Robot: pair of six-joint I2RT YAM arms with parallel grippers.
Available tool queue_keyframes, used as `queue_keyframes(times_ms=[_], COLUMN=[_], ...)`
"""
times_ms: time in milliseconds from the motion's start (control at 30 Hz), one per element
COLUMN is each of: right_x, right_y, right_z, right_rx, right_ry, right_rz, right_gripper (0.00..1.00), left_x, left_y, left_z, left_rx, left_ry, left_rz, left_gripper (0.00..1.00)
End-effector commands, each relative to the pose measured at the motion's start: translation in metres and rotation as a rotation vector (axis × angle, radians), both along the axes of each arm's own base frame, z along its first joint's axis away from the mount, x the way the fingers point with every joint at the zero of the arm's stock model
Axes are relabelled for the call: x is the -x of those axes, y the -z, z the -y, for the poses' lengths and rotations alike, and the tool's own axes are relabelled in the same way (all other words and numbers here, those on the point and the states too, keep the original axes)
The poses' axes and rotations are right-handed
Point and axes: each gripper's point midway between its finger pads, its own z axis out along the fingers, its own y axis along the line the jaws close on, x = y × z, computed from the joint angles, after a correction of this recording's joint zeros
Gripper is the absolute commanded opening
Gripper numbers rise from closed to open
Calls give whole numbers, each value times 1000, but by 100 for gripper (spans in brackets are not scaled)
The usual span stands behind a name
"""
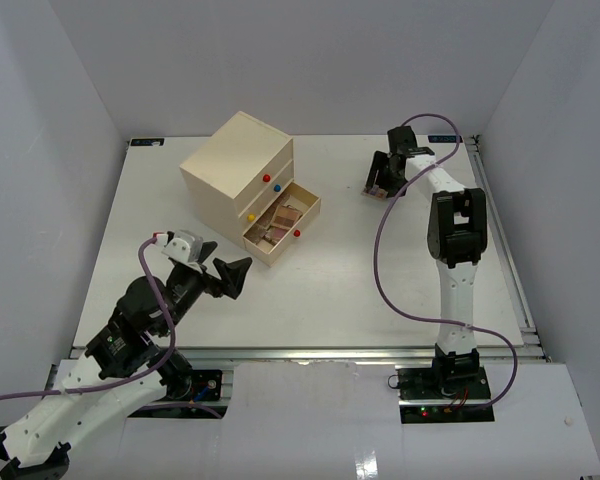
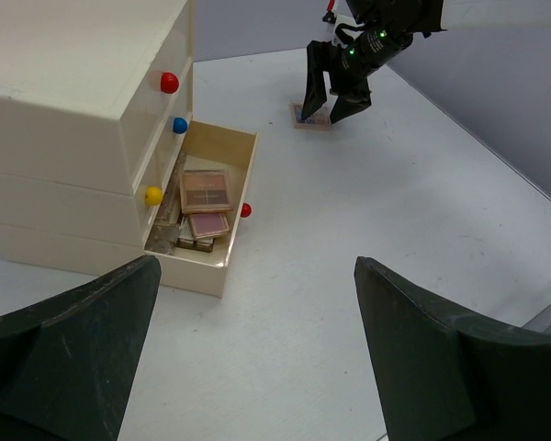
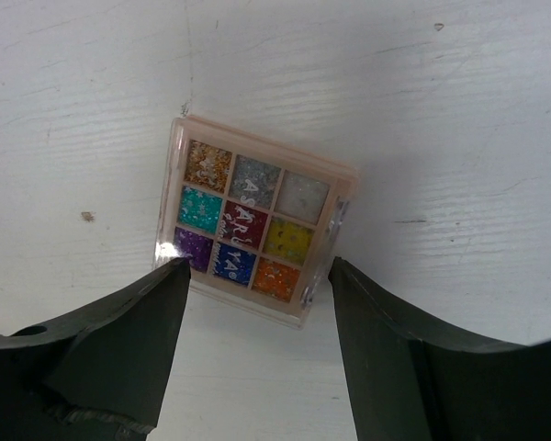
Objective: Organize the makeup
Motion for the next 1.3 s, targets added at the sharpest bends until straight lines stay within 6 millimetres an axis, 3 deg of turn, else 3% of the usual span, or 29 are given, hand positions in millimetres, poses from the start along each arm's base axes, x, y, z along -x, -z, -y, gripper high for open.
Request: queue_keyframes(times_ms=[0, 133, 233, 433, 633, 700, 933, 1267], right_x=[23, 37, 36, 12, -16, -24, -40, -30], right_y=[28, 23, 3, -33, -42, -33, -35, -17], right_z=[39, 50, 56, 38, 22, 18, -6, 7], right_rx=[23, 6, 44, 7, 86, 105, 74, 218], right_ry=[13, -3, -40, -150, -166, -156, -77, -11], right_rz=[-111, -123, -37, 112, 121, 112, 126, 83], right_gripper=[66, 66, 69, 89, 90, 90, 90, 90], left_x=[-1, -1, 0, 0, -1, -1, -2, -2], left_y=[0, 0, 1, 1, 1, 1, 3, 2], left_z=[5, 5, 7, 7, 5, 5, 6, 4], left_rx=[2, 1, 0, 0, 1, 2, -8, -5], left_ry=[15, 20, 27, 31, 18, 17, 14, 8], left_rz=[-1, -2, -3, -3, -3, -3, -8, -3], left_gripper=[98, 98, 98, 98, 98, 98, 98, 98])
